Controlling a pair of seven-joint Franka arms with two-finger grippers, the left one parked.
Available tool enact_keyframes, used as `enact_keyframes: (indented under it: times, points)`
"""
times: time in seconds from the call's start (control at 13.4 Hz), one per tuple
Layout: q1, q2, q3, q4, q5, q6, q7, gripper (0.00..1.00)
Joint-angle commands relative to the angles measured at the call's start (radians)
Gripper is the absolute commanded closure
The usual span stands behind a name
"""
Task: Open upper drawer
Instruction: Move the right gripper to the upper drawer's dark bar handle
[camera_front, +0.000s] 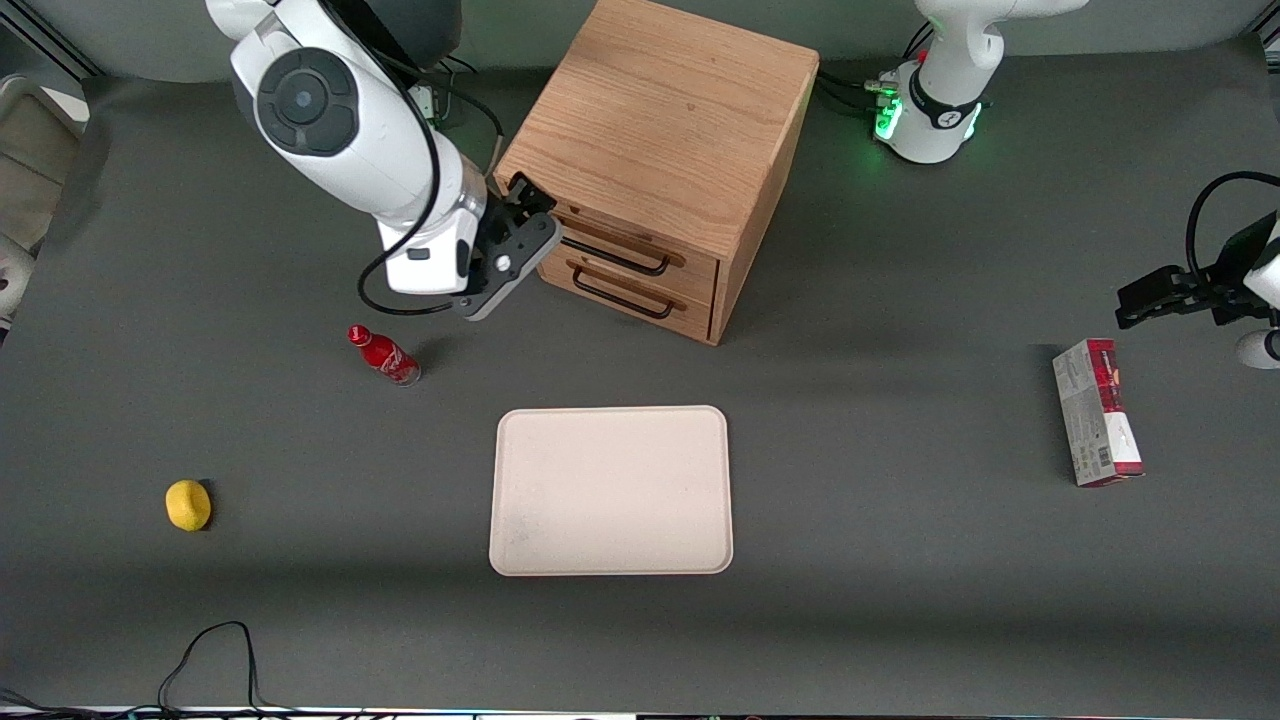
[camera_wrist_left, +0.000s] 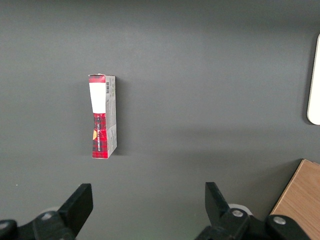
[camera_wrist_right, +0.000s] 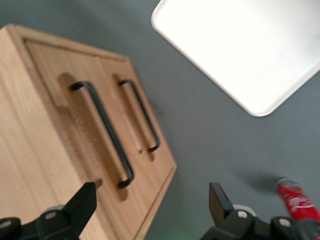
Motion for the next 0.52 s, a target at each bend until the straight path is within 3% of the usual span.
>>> enact_keyframes:
  times: [0.0, 0.45]
  points:
    - [-0.005, 0.02, 0.032, -0.036, 0.033, 0.013, -0.023, 0.0]
    - [-0.002, 0.018, 0.058, -0.274, 0.027, 0.306, -0.046, 0.0]
